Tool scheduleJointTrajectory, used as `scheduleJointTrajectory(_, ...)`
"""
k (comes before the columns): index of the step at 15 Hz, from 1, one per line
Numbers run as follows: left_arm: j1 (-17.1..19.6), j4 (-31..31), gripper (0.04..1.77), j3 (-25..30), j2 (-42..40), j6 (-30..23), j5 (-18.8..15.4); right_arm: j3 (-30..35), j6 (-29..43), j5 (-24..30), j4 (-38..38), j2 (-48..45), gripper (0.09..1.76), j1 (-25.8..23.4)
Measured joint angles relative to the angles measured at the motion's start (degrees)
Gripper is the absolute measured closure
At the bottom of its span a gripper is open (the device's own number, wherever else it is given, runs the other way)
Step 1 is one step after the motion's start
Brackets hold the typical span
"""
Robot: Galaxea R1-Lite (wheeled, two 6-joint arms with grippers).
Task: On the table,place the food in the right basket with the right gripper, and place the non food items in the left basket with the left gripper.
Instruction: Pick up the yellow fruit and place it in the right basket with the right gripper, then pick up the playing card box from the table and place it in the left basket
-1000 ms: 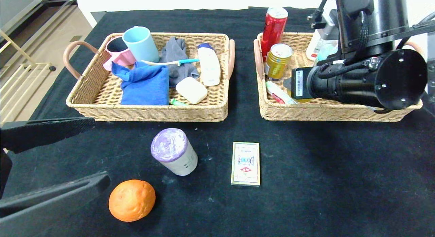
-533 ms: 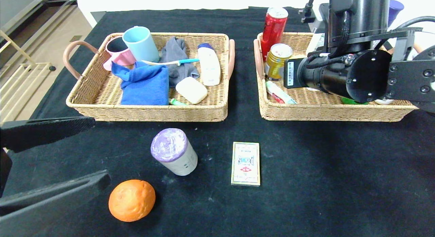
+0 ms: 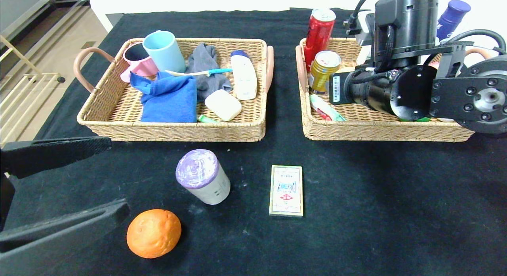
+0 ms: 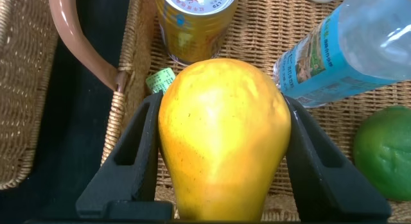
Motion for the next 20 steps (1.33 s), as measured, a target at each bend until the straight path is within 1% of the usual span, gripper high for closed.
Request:
scheduleJointTrajectory(1,0.0,0.0,0.05,0.0,-0.02,-0.01,0.0,0.0,-0.13,-0.33,0.0,0.13,0.68,-0.06)
scheduleJointTrajectory(5,0.0,0.0,0.05,-0.02,-0.16,0.0,0.0,0.02,-0.3,-0.99,-0.02,0.28,0.47,-0.13)
scheduleJointTrajectory(10,0.0,0.0,0.05,-0.1,-0.22,0.0,0.0,0.06,-0.3,-0.96,0.0,0.24,0.32,-0.13)
scheduleJointTrajectory(15,0.0,0.02,0.05,-0.02,-0.24,0.0,0.0,0.2,-0.3,-1.01,0.39,-0.02,0.24,-0.06)
scheduleJointTrajectory(20,0.0,-0.07,0.05,0.06,-0.44,0.02,0.09,0.89,-0.07,-1.18,1.43,-1.33,0.19,0.74)
